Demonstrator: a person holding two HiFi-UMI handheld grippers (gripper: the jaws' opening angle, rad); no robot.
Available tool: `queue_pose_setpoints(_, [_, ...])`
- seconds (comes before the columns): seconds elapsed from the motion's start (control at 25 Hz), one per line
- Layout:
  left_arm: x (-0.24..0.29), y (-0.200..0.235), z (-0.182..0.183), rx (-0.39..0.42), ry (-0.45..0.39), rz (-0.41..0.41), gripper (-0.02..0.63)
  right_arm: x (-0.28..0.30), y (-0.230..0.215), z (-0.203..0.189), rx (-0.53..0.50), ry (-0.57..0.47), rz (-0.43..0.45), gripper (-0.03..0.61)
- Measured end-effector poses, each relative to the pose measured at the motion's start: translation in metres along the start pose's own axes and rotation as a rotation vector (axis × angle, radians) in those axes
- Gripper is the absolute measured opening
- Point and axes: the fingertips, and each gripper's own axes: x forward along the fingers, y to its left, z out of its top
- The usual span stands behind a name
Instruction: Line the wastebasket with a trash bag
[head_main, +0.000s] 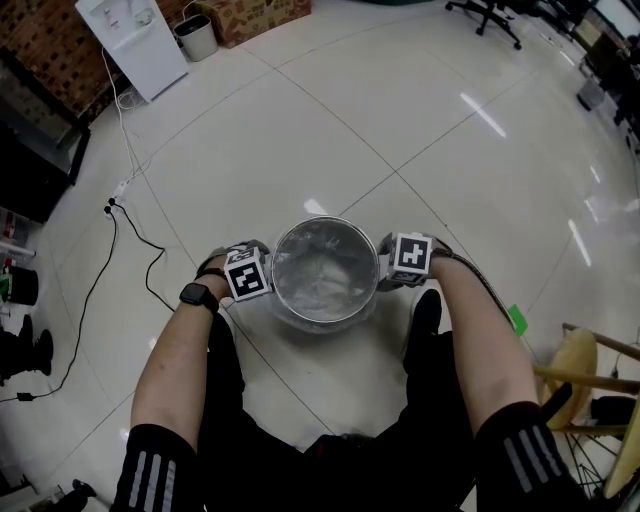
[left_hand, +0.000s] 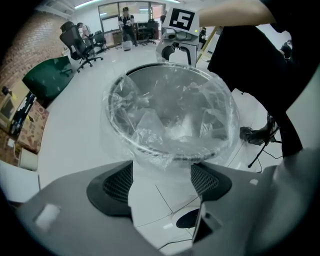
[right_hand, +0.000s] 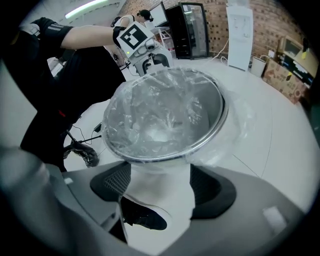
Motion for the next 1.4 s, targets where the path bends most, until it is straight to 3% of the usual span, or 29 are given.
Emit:
queue_pose_setpoints(0.28, [0.016,0.01,-0.007,-0.024,0.031,-0.003,0.356,0.015,-0.01,-0.009,0.013,0.044,0.001,0.379])
queue_pose_setpoints(0.6, [-0.006,0.016,-0.004,-0.079,0.008,0.027,0.356,-0.018,-0.011,-0.021,0.032,0.079,-0.026,0.379])
queue_pose_setpoints(0.76, [-0.019,0.005,-0.022,-0.076,0.063,0.037,0.356,-0.032,-0.003,-0.035,0.036,0.133,-0.056,0.377])
queue_pose_setpoints(0.96, [-0.046,0.003,-0.037,-0.1,0.056,0.103,0.356,-0.061,-0.014,-0.003,-0.005,0.041,-0.227,0.365])
queue_pose_setpoints(1.12, [-0.087,0.005,-0.008,-0.128,-0.063,0.203,0.353,-0.101,-0.01,0.048,-0.112,-0.059,-0.386,0.331])
queue_pose_setpoints(1.24, [-0.127,-0.001,0.033,-0.138,-0.185,0.285,0.301,-0.145,-0.005,0.089,-0.156,-0.154,-0.56,0.24])
queue_pose_setpoints(1.4, [-0.181,-0.016,0.07,-0.15,-0.293,0.416,0.213,-0.213,0.026,0.141,-0.159,-0.414,-0.703,0.078])
